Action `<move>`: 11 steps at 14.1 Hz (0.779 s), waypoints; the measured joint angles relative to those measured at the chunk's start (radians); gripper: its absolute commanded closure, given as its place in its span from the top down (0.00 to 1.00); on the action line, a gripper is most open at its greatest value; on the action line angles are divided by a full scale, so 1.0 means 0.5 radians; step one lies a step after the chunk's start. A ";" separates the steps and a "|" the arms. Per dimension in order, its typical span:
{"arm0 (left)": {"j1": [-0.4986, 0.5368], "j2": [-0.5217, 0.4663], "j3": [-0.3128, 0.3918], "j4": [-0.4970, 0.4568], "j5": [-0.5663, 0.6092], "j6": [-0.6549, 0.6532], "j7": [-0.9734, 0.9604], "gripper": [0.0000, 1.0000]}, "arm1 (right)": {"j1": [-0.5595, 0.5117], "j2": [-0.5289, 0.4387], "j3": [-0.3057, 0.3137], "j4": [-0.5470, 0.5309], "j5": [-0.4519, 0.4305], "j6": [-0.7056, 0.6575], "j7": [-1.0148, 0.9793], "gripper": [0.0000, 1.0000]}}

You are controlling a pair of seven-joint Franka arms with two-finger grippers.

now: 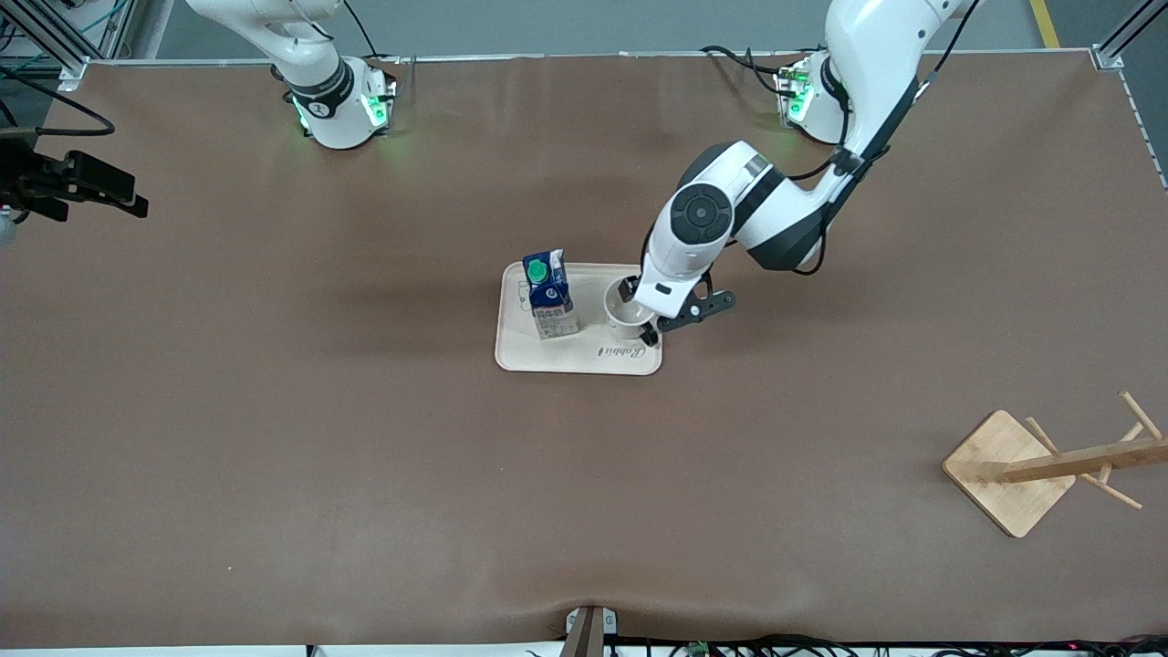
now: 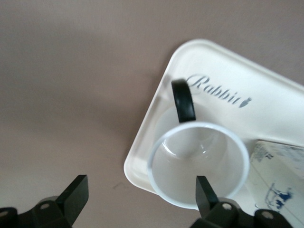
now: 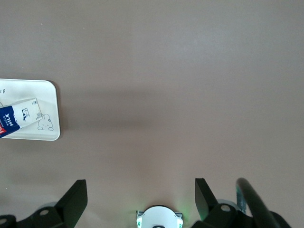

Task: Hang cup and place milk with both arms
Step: 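Reach the left gripper to the white mug on the tray, then close the left gripper on the white mug's rim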

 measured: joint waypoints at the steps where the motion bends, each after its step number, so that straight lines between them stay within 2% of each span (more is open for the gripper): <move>1: -0.026 0.031 0.000 -0.001 0.021 0.022 -0.057 0.88 | 0.000 0.000 0.000 0.000 0.000 0.000 0.000 1.00; 2: -0.047 0.059 0.000 -0.001 0.060 0.048 -0.112 0.80 | 0.000 0.000 0.000 0.000 0.000 0.000 0.000 1.00; 4: -0.062 0.099 0.000 -0.001 0.112 0.077 -0.167 0.71 | 0.000 0.000 0.000 0.000 0.000 0.000 0.000 1.00; 7: -0.057 0.127 0.007 -0.001 0.131 0.112 -0.173 0.44 | 0.000 0.005 -0.003 0.000 0.000 0.000 0.000 1.00; 11: -0.056 0.130 0.011 0.005 0.135 0.127 -0.173 0.22 | -0.001 0.052 -0.004 0.000 0.000 0.000 0.000 1.00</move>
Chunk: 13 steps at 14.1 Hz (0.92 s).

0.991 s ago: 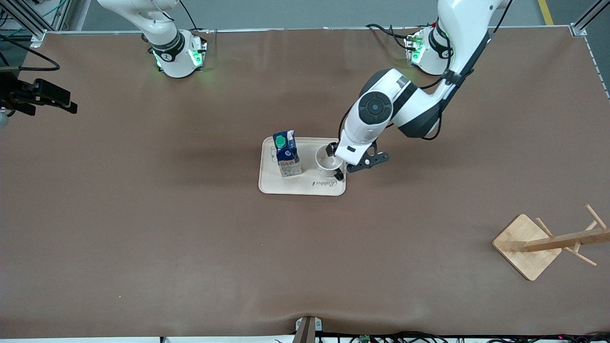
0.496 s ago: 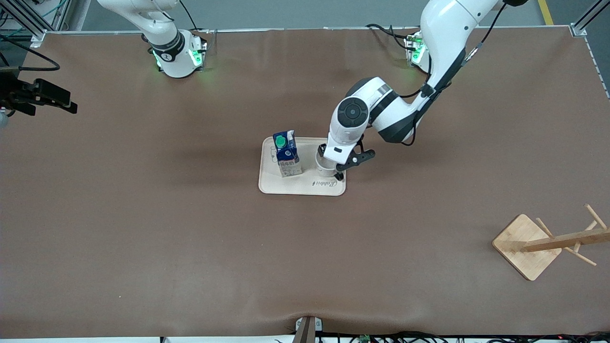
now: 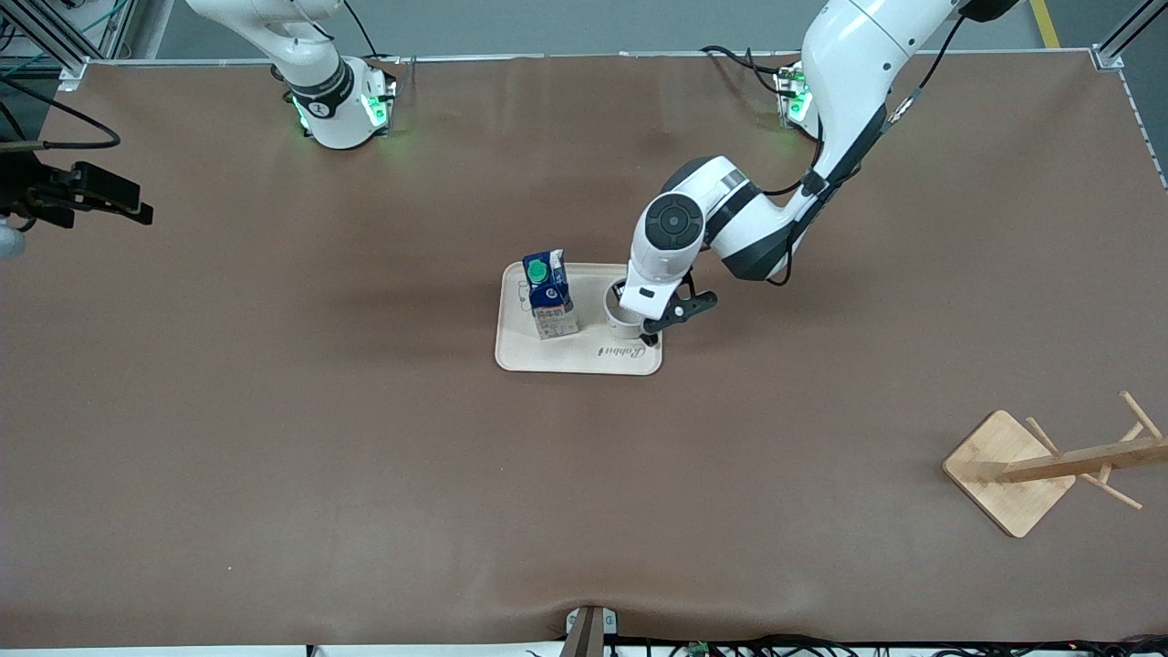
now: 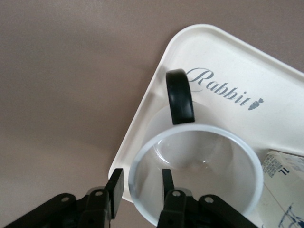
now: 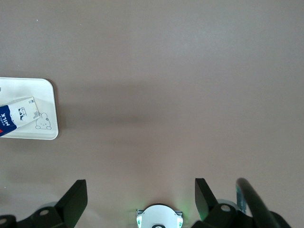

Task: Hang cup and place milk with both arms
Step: 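Close the left gripper on the white mug's rim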

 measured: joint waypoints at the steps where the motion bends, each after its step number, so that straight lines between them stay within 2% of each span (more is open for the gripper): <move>1: 0.000 0.001 0.001 0.000 0.000 0.003 0.000 0.14 | 0.000 0.004 0.000 0.000 0.000 0.000 0.000 1.00; 2: 0.000 0.002 0.002 0.000 0.000 0.005 0.000 0.00 | -0.001 0.006 -0.001 0.000 0.000 0.000 0.000 1.00; 9: 0.023 -0.020 0.007 0.071 0.010 0.001 0.001 0.00 | 0.009 0.070 0.008 0.000 0.002 0.177 -0.007 1.00; 13: 0.113 -0.178 0.008 0.126 0.016 -0.117 0.048 0.00 | 0.043 0.139 0.026 -0.006 0.003 0.182 -0.006 1.00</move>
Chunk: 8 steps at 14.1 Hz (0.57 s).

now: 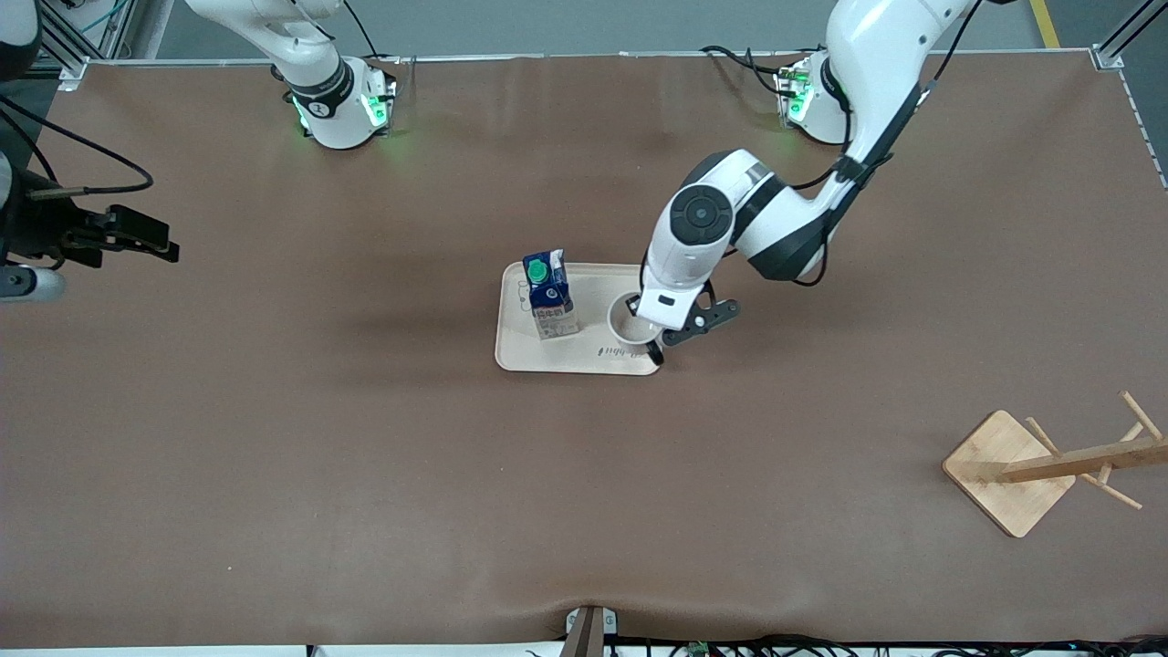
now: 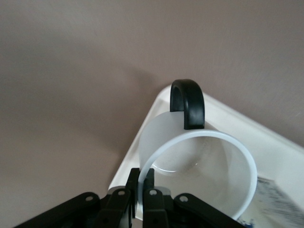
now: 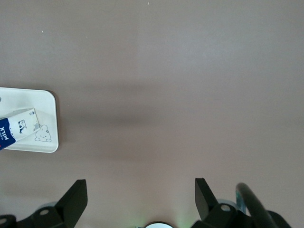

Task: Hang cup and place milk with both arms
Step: 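Lift the mug with the left gripper while the right gripper reaches the carton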

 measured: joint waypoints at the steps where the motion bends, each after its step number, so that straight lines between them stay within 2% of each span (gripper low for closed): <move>1: 0.017 -0.052 0.000 0.016 0.000 -0.062 0.012 0.00 | 0.007 0.041 0.001 -0.011 0.002 0.000 0.000 1.00; 4: 0.078 -0.211 0.001 0.077 0.002 -0.294 0.122 0.00 | 0.074 0.212 0.005 -0.019 0.023 0.019 -0.012 1.00; 8: 0.285 -0.335 0.005 0.211 0.003 -0.611 0.570 0.00 | 0.248 0.269 0.015 -0.020 0.128 0.010 -0.014 1.00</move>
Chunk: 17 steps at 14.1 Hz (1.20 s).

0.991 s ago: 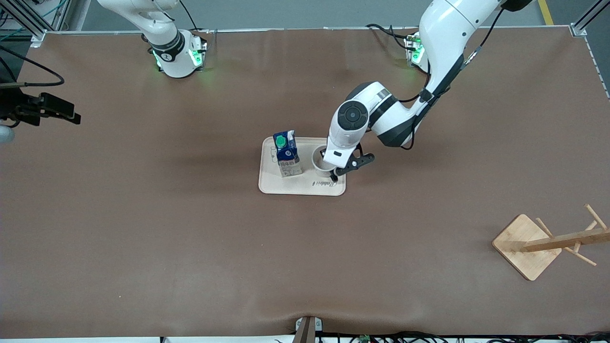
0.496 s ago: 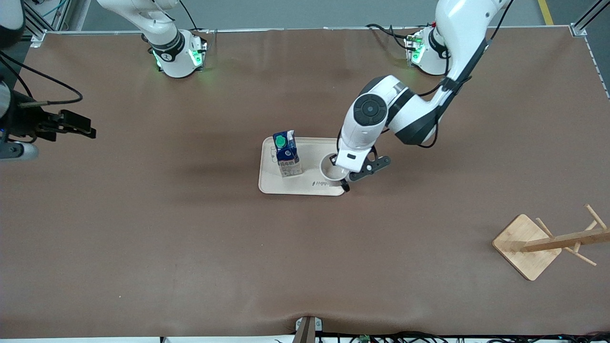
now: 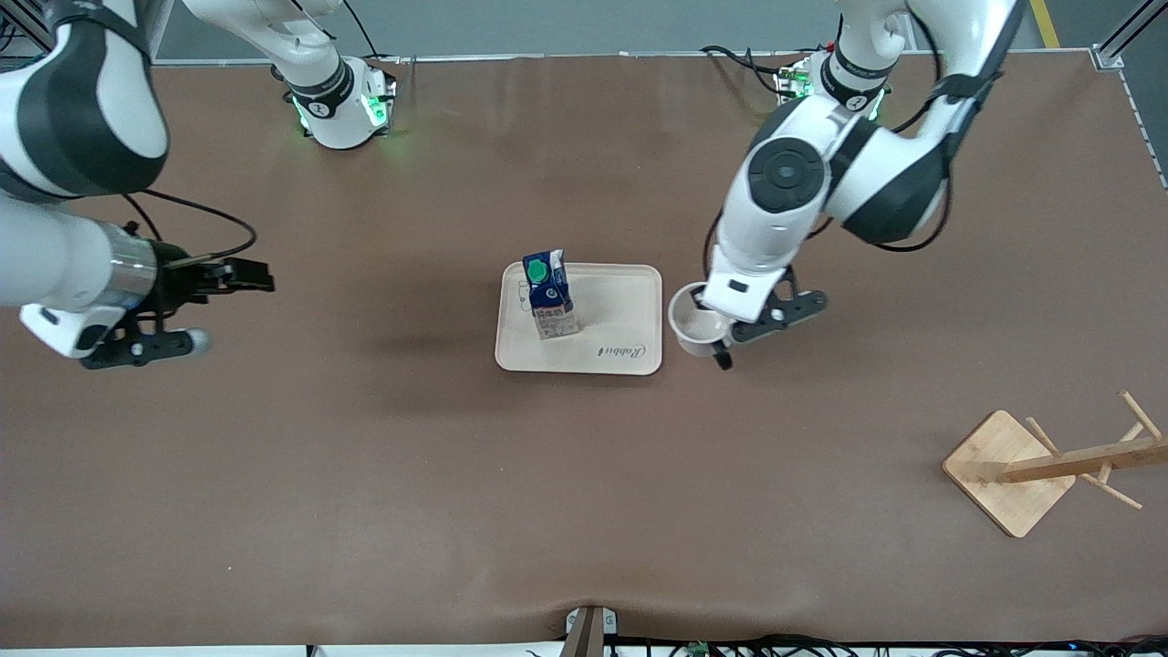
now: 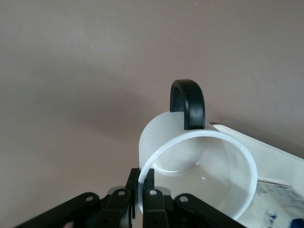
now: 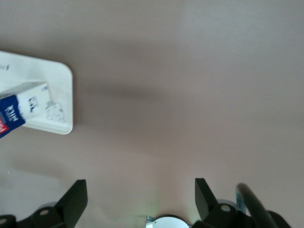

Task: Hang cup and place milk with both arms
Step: 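Lift the mug with the left gripper while the right gripper reaches the carton, then carry the mug toward the stand while the right gripper grasps the carton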

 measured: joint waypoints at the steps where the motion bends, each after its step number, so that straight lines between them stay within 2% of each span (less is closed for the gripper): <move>1: 0.060 -0.017 0.001 0.022 0.000 -0.033 0.110 0.00 | 0.050 0.012 0.003 -0.001 0.005 0.000 0.000 1.00; 3: 0.170 -0.044 0.001 0.047 0.000 -0.093 0.323 0.00 | 0.182 0.069 0.006 -0.004 0.004 0.035 0.000 1.00; 6: 0.293 -0.092 0.000 0.051 0.000 -0.188 0.582 0.00 | 0.389 0.175 0.009 -0.006 0.010 0.354 0.002 1.00; 11: 0.524 -0.174 0.000 0.051 0.000 -0.279 1.051 0.00 | 0.597 0.323 0.010 -0.009 0.347 0.535 0.038 1.00; 15: 0.783 -0.222 0.001 0.051 0.000 -0.287 1.610 0.00 | 0.798 0.422 0.011 -0.011 0.353 0.702 0.263 1.00; 17: 0.921 -0.254 0.004 0.052 0.000 -0.287 1.924 0.00 | 0.825 0.443 0.009 -0.011 0.353 0.707 0.288 1.00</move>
